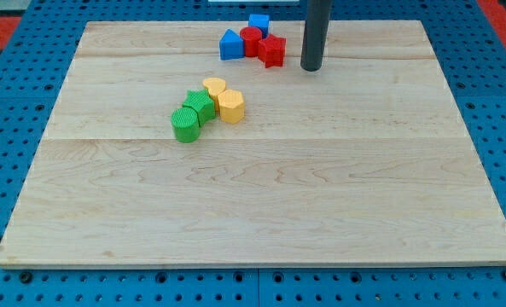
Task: Push the blue cube to the left side of the board
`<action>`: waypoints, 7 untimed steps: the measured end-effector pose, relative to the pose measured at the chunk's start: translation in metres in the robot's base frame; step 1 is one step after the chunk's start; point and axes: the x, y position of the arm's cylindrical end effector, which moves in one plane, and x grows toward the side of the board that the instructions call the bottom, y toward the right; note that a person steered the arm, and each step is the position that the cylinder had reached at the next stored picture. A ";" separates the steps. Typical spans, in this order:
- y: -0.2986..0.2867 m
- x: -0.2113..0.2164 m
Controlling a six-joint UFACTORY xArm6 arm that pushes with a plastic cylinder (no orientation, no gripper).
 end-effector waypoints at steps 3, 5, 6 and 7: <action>0.002 0.031; -0.014 0.061; -0.014 0.042; 0.016 0.035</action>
